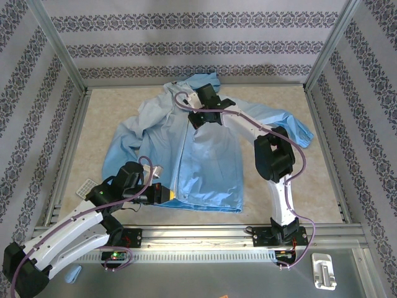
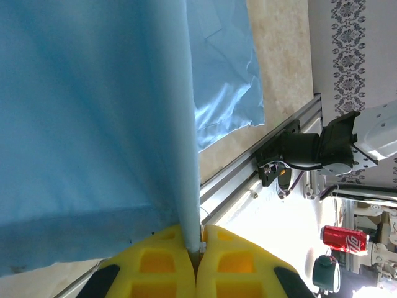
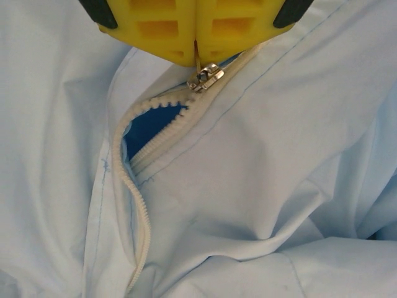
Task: Zip up the jacket
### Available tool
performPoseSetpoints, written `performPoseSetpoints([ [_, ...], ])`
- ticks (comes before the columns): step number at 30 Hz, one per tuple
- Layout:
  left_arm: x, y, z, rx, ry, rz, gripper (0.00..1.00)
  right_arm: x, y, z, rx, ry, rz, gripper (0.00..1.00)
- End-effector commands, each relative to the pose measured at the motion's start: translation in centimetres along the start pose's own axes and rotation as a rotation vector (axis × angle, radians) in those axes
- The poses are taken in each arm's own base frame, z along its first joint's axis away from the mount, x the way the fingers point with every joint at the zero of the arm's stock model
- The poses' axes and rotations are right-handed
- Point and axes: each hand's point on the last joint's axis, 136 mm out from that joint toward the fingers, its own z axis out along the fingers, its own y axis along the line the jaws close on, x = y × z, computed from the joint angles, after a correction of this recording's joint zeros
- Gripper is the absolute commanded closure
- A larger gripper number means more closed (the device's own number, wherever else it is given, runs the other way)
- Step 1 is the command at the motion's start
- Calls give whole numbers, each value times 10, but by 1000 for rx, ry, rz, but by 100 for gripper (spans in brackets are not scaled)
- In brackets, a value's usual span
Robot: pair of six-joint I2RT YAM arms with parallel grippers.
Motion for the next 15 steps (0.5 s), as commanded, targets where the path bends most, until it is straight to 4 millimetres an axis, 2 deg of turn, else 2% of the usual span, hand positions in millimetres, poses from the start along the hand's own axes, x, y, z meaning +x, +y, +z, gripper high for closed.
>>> performPoseSetpoints([
  [1, 28, -7, -4, 16, 134, 8, 100, -37, -51, -10, 132, -124, 17, 100],
  [15, 26, -17, -1, 7, 175, 44, 100, -62, -97, -30, 235, -174, 40, 100],
])
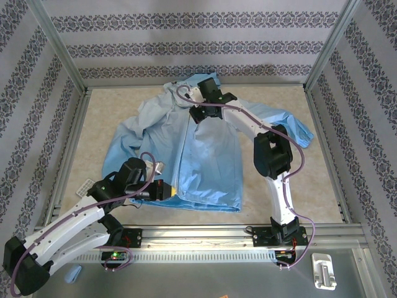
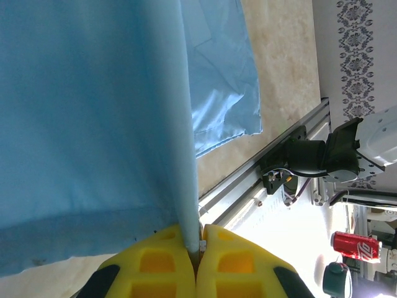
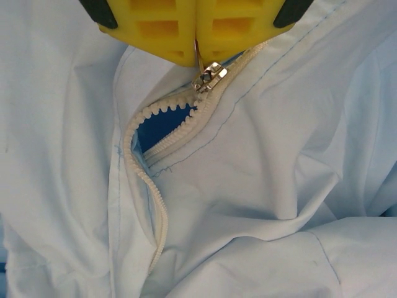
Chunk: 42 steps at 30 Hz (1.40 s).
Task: Zip up the jacket
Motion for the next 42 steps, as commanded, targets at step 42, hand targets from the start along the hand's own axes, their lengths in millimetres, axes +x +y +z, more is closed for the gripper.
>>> performPoseSetpoints([
  [42, 67, -11, -2, -14, 258, 13, 100, -74, -152, 1, 258, -229, 34, 100],
])
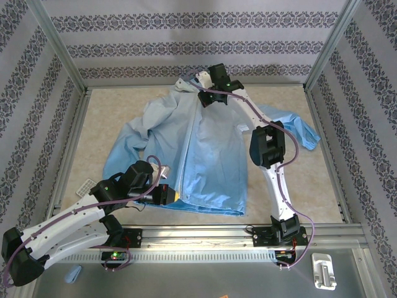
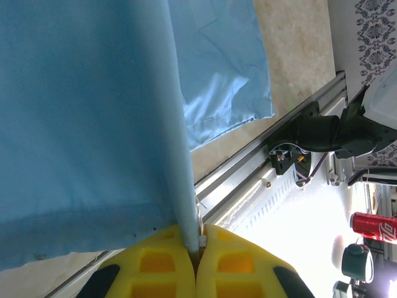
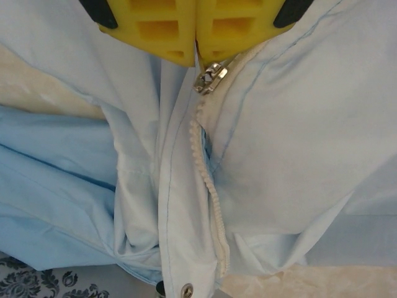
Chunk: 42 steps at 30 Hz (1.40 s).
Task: Zip up the jacket
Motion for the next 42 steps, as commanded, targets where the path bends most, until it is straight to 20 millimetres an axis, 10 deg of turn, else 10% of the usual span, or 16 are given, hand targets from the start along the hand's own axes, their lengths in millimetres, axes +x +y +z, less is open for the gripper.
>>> performPoseSetpoints([
  [1, 51, -1, -3, 30, 205, -48, 100, -38, -72, -9, 180, -165, 41, 100],
  [18, 58, 5, -7, 11, 210, -91, 100, -48, -122, -10, 236, -256, 149, 100],
  [30, 13, -2, 38, -30, 153, 11, 100, -57, -100, -28, 219, -266, 92, 100],
  [42, 59, -8, 59, -140, 348, 167, 100, -83, -152, -78, 351, -350, 112, 100],
])
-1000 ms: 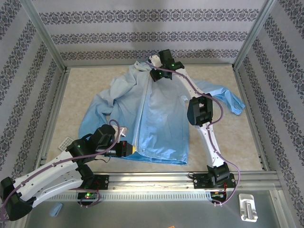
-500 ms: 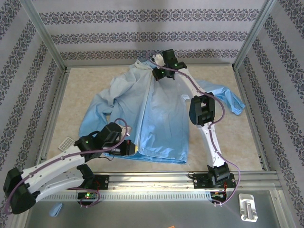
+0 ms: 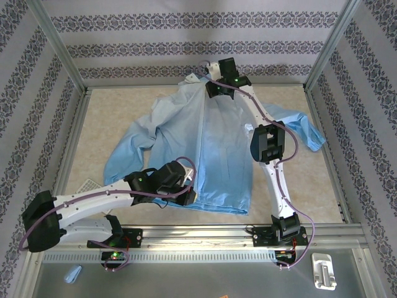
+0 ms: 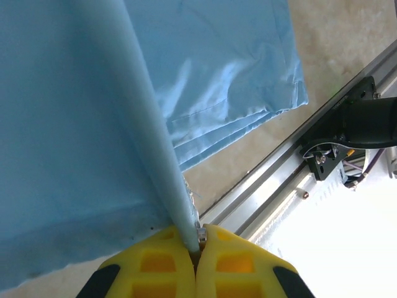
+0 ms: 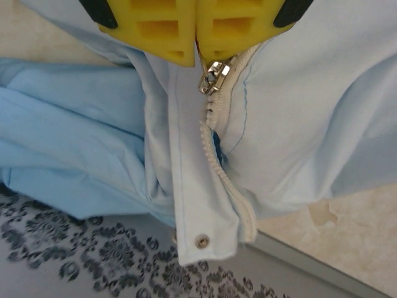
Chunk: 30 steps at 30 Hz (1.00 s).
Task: Zip up the jacket
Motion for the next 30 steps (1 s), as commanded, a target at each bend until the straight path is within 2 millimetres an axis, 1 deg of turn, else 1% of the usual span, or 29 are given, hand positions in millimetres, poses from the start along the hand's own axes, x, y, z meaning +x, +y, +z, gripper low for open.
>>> performPoseSetpoints([
  [1, 67, 5, -2, 7, 242, 17, 100, -77, -92, -63, 278, -266, 3, 100],
  [4, 69, 11, -8, 6, 203, -4, 100, -70, -98, -60, 279, -248, -2, 100],
  [10, 76, 22, -21, -20, 183, -38, 100, -47, -105, -41, 238, -204, 25, 100],
  [14, 70, 18, -26, 10, 159, -50, 100, -35, -104, -29, 223, -180, 38, 100],
  [18, 77, 19, -29, 15, 182, -65, 100, -34, -112, -26, 240, -181, 35, 100],
  [20, 81, 24, -33, -6, 186, -70, 100, -38, -118, -27, 247, -195, 39, 100],
  [22, 80, 28, -36, -22, 167, -68, 100, -39, -118, -28, 239, -201, 49, 100],
  [24, 71, 30, -36, -35, 129, -64, 100, -39, -111, -27, 204, -199, 59, 100],
  [27, 48, 31, -32, -60, 62, -47, 100, -27, -91, -20, 178, -164, 26, 100],
  [28, 40, 31, -31, -68, 46, -39, 96, -24, -86, -18, 175, -153, 13, 100],
  [30, 18, 31, -27, -87, 16, -18, 80, -17, -75, -14, 164, -132, -4, 100],
])
